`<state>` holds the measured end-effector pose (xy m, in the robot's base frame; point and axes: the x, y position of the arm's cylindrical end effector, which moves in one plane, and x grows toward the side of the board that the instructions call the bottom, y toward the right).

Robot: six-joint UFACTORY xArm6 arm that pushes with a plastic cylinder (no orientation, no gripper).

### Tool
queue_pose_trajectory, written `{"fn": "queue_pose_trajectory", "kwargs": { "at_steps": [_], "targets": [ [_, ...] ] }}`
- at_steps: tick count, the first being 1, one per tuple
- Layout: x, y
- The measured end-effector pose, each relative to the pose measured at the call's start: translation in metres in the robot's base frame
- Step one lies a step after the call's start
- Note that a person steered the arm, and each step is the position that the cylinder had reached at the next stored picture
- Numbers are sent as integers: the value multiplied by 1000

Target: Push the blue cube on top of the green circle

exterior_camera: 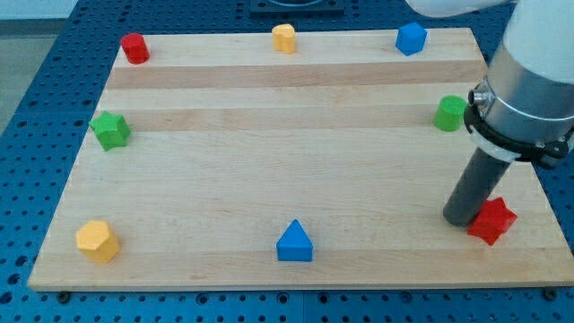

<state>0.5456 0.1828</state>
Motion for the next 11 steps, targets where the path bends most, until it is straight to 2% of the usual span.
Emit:
{"fn": "queue_pose_trajectory", "kwargs": {
  "at_steps": [2,3,6,7,8,9,10,11],
  "targets": [
    [-56,-94],
    [-115,-106],
    [-315,-69],
    [-353,-67],
    [-353,-40],
    [-353,26],
    [-344,61],
    [-309,60]
  ]
}}
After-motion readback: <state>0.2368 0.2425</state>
